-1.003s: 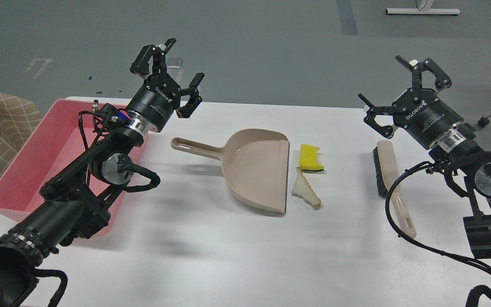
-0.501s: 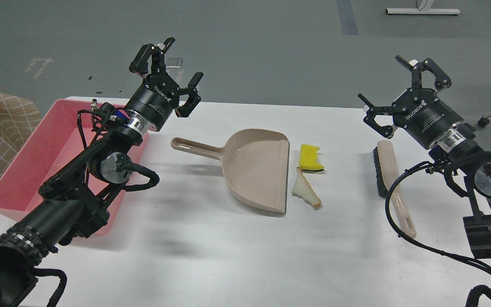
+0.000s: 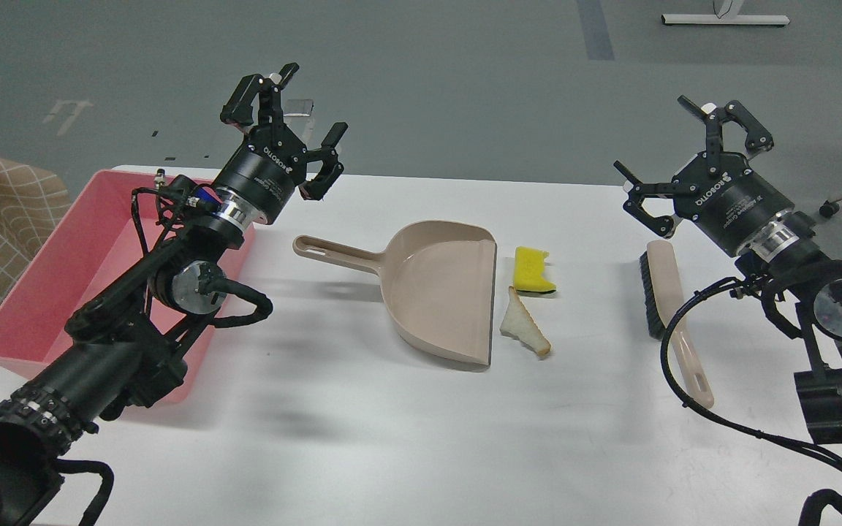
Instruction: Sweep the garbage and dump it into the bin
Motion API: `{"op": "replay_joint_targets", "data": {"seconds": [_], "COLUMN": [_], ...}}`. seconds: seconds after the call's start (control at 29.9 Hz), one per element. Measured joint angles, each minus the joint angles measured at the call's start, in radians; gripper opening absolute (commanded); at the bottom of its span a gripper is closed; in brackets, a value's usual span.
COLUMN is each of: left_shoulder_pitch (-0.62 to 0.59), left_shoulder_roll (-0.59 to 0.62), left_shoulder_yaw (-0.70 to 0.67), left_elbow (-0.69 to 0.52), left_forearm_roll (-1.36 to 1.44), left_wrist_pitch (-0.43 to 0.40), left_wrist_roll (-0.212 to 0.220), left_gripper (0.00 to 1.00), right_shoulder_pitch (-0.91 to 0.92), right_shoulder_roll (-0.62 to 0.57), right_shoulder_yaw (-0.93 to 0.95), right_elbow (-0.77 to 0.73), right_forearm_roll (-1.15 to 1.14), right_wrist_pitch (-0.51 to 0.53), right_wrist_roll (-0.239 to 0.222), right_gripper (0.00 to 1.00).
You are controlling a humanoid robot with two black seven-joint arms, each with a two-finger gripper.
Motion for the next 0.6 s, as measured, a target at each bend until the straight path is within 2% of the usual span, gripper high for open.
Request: {"op": "replay_joint_targets", "data": {"seconds": [0.27,0.6], "left_shoulder_pitch": [0.000,0.000], "left_shoulder_roll": [0.000,-0.001], "left_shoulder_yaw": [0.002,0.002], "left_elbow": [-0.002,-0.003], "left_forearm_roll": [0.009,0.014], "left_wrist_pitch": [0.005,0.008], "left_wrist_roll": [-0.031,-0.035], "left_gripper": [0.98,0.98], "right_shoulder_pitch": [0.000,-0.005], "right_shoulder_roll": [0.001,0.001], "right_shoulder_yaw": [-0.001,-0.002], "right_elbow": [0.002,0.004], "right_forearm_roll": [0.000,0.000], "right_wrist_pitch": [0.000,0.000], "right_wrist_roll": [0.000,0.000], "right_gripper": [1.00,1.00]}}
